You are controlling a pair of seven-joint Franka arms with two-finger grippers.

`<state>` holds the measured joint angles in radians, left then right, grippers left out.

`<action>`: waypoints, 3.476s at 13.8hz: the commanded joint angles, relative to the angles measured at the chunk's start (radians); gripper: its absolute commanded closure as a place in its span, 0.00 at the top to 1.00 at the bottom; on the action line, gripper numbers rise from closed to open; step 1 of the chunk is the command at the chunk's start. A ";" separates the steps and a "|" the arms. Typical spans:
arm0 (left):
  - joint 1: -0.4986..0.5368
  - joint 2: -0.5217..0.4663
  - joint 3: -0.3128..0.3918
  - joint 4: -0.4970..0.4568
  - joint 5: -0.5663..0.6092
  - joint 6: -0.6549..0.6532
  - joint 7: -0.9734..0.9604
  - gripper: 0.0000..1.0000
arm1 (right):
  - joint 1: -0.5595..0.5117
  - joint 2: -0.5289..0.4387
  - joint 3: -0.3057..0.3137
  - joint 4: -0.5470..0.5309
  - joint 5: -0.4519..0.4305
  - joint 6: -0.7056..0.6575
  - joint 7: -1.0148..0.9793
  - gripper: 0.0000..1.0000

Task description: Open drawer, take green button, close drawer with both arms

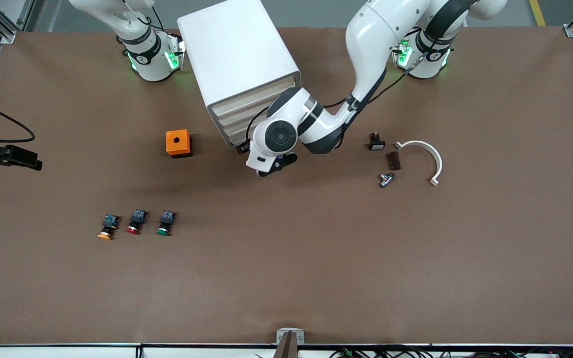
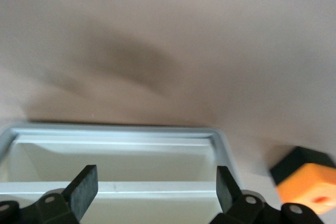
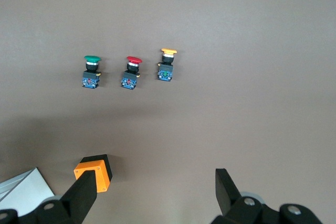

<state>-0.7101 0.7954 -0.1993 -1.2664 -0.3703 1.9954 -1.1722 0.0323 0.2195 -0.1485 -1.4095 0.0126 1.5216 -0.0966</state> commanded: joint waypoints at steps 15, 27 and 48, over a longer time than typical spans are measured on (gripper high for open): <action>0.578 -0.496 0.003 -0.036 0.244 -0.536 0.586 0.99 | -0.054 -0.064 0.020 0.041 0.009 -0.086 -0.015 1.00; 0.709 -0.576 0.021 -0.154 0.381 -0.560 0.864 0.99 | -0.028 -0.374 0.023 -0.332 -0.010 0.108 -0.035 1.00; 0.686 -0.845 0.162 -0.446 0.373 -0.306 1.085 0.99 | -0.006 -0.341 0.018 -0.213 -0.019 -0.008 -0.006 1.00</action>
<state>-0.0227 -0.0455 -0.0422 -1.7420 -0.0005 1.6831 -0.1017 0.0212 -0.1317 -0.1343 -1.6550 0.0035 1.5357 -0.1195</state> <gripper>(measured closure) 0.004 0.000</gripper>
